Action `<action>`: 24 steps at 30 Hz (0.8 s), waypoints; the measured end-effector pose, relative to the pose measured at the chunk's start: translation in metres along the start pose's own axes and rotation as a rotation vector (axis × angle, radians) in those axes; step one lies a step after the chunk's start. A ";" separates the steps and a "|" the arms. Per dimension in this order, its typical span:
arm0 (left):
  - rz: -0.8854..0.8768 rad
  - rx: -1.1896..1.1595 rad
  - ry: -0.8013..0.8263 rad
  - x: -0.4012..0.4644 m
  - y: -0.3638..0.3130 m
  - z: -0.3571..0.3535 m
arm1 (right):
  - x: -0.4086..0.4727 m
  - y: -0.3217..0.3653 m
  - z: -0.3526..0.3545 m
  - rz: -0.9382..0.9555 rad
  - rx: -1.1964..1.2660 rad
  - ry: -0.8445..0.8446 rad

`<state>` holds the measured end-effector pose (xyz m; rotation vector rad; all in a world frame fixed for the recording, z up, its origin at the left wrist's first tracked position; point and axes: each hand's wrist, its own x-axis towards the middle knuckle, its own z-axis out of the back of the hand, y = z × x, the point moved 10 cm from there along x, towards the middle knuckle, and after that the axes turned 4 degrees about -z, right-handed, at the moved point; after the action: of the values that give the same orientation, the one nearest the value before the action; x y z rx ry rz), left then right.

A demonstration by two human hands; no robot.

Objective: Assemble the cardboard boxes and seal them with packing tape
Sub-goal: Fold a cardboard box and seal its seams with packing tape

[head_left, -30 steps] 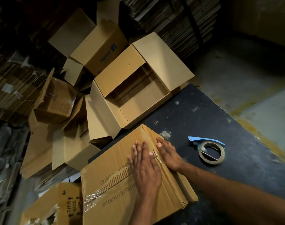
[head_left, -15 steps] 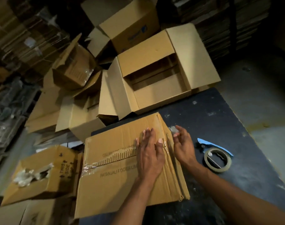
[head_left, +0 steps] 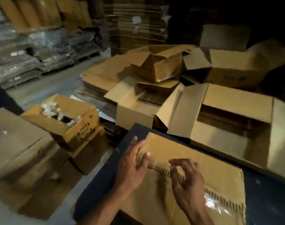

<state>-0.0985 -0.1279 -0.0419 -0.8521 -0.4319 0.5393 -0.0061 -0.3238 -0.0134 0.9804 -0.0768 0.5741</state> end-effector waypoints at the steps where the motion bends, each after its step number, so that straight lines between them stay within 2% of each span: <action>1: 0.097 0.000 0.008 0.007 0.027 0.015 | 0.007 0.010 -0.023 0.020 -0.049 0.038; 4: 0.321 -0.108 0.017 0.022 0.101 0.043 | 0.027 0.025 -0.086 0.028 -0.214 0.132; 8: 0.424 -0.198 0.127 0.033 0.148 0.030 | 0.041 0.021 -0.131 0.023 -0.419 0.173; 14: 0.486 -0.196 0.348 0.031 0.173 -0.025 | 0.018 0.017 -0.146 -0.065 -0.604 0.099; 19: 0.478 -0.004 0.554 0.011 0.205 -0.078 | 0.021 0.012 -0.147 -0.096 -0.628 0.067; 22: 0.490 0.121 0.472 0.013 0.231 -0.068 | 0.020 0.013 -0.148 -0.111 -0.623 0.060; 24: 0.482 0.043 0.410 0.016 0.230 -0.058 | 0.021 0.014 -0.149 -0.116 -0.624 0.068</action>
<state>-0.1158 -0.0281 -0.2565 -1.0019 0.1680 0.7903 -0.0239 -0.1901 -0.0805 0.3557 -0.1286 0.4346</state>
